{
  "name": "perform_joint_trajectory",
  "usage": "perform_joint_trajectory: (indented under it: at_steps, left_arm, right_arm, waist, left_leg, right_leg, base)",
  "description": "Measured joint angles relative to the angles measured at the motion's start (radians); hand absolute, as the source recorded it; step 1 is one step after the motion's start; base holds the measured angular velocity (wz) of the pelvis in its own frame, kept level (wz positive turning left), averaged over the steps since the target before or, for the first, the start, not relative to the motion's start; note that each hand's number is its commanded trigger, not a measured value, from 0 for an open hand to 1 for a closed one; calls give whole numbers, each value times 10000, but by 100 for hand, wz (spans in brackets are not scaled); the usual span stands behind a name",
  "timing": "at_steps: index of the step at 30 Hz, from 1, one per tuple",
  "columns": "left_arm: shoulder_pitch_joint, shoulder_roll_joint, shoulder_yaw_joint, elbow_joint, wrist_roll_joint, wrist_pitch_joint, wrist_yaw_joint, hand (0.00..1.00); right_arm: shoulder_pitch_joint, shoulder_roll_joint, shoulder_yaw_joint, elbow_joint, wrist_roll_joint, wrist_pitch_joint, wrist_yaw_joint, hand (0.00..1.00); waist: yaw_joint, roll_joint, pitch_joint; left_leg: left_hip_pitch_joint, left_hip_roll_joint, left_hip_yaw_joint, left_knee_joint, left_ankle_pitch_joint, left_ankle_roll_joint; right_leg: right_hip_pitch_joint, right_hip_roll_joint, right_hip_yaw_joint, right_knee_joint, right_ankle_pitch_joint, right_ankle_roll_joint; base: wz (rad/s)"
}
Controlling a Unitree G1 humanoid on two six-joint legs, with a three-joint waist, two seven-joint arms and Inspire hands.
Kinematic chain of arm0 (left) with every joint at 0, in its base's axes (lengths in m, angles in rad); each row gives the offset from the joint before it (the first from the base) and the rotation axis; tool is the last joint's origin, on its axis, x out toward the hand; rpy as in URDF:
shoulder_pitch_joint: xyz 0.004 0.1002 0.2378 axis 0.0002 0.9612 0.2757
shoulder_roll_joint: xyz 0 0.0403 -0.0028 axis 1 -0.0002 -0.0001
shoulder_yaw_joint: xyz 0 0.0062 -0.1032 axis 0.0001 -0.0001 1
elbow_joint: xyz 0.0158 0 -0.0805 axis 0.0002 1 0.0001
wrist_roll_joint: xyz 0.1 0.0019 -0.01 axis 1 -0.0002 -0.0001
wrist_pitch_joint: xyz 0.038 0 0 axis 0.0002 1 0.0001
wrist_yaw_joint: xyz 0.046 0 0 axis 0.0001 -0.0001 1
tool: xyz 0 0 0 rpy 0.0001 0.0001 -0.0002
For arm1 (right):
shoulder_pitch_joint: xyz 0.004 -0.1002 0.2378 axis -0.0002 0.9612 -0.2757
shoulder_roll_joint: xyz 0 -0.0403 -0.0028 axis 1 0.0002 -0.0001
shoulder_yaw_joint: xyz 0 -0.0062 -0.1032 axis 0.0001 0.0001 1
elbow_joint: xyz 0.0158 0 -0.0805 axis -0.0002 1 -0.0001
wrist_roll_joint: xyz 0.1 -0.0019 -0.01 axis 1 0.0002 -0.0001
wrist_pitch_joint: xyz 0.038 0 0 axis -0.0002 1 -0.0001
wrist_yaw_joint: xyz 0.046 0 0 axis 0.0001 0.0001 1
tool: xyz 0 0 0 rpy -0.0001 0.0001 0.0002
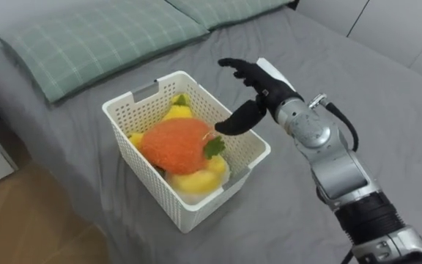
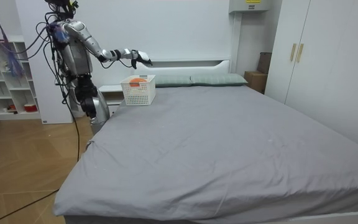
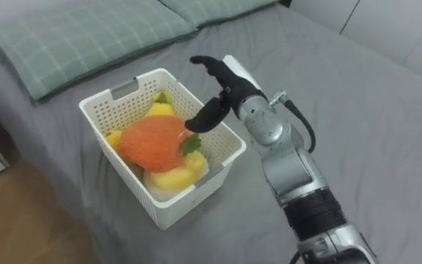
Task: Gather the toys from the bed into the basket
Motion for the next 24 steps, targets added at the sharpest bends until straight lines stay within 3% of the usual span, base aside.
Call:
perform_joint_trajectory:
  at_steps: [3, 6, 8, 9, 10, 11, 13, 17, 20, 24]
  left_arm:
    - [20, 4, 83, 6, -6, -16, -1, 0]
    - [-64, 0, 85, 9, -94, -115, 0, 0]
    - [-142, 2, 82, 6, -73, -225, 4, 0]
    - [-133, 3, 77, 11, -26, -227, 10, 0]
    - [-124, 11, 86, 103, 83, -249, 10, 0]
    - [-129, 39, 105, 228, 164, -280, 9, 0]
    - [-130, 141, 151, 263, 163, -309, 9, 0]
    - [-268, 455, 381, 265, -124, -853, 9, 0]
    - [-475, 474, 758, 851, -119, -769, 11, 0]
    - [-236, 547, 796, 969, -108, -738, 49, 0]
  right_arm:
    - [4, -56, -426, -20, 6, -43, -133, 0]
    - [127, -199, -924, -210, 337, -309, -312, 0]
    - [942, -305, -1539, -1195, 596, -523, -611, 0]
    - [1165, -309, -1696, -1403, 654, -616, -681, 0]
    - [1605, -394, -1994, -1812, 661, -735, -780, 0]
    - [1929, -610, -2243, -2041, 697, -866, -885, 0]
    - [2125, -1012, -2670, -2080, 938, -923, -980, 0]
    - [2191, -1653, -3738, -2081, 1649, -946, -1546, 0]
    - [2265, -1944, -4601, -2082, 2476, -1189, -2140, 0]
    - [2785, -1991, -5499, -2082, 2823, -1286, -3011, 0]
  waist:
    - [-341, -18, -25]
    - [-689, -30, -52]
    - [-1193, -9, -64]
    - [-1276, 17, -81]
    - [-1509, 87, -128]
    - [-1804, 150, -174]
    - [-2142, 211, -183]
    - [-2911, 276, -198]
    - [-3516, 310, -194]
    - [-3924, 310, -171]
  left_leg:
    - [39, 57, 210, -30, -15, 23]
    - [68, 198, 687, -88, -38, 57]
    - [144, 263, 992, -121, -68, 100]
    - [180, 309, 1144, -150, -94, 118]
    - [222, 381, 1406, -177, -153, 129]
    - [234, 414, 1584, -215, -176, 147]
    - [360, 514, 2019, -359, -178, 150]
    - [662, 711, 2839, -685, -195, 118]
    - [792, 834, 3260, -717, -305, 77]
    - [847, 982, 3605, -713, -432, 1]
  right_leg:
    - [-109, -8, 166, 77, 4, -4]
    - [-324, 43, 652, 129, 71, -65]
    - [-384, 64, 931, 138, 111, -76]
    - [-392, 79, 1038, 145, 125, -79]
    - [-415, 115, 1306, 157, 163, -80]
    - [-483, 138, 1529, 157, 190, -68]
    - [-628, 201, 1986, 170, 254, -70]
    - [-808, 344, 2694, 204, 348, -119]
    - [-939, 435, 2828, 284, 368, -146]
    - [-1039, 541, 2831, 306, 390, -181]
  base:
    - [-20]
    - [-40]
    - [-40]
    - [-65]
    - [-65]
    - [-62]
    - [-66]
    - [-63]
    - [-47]
    - [-30]
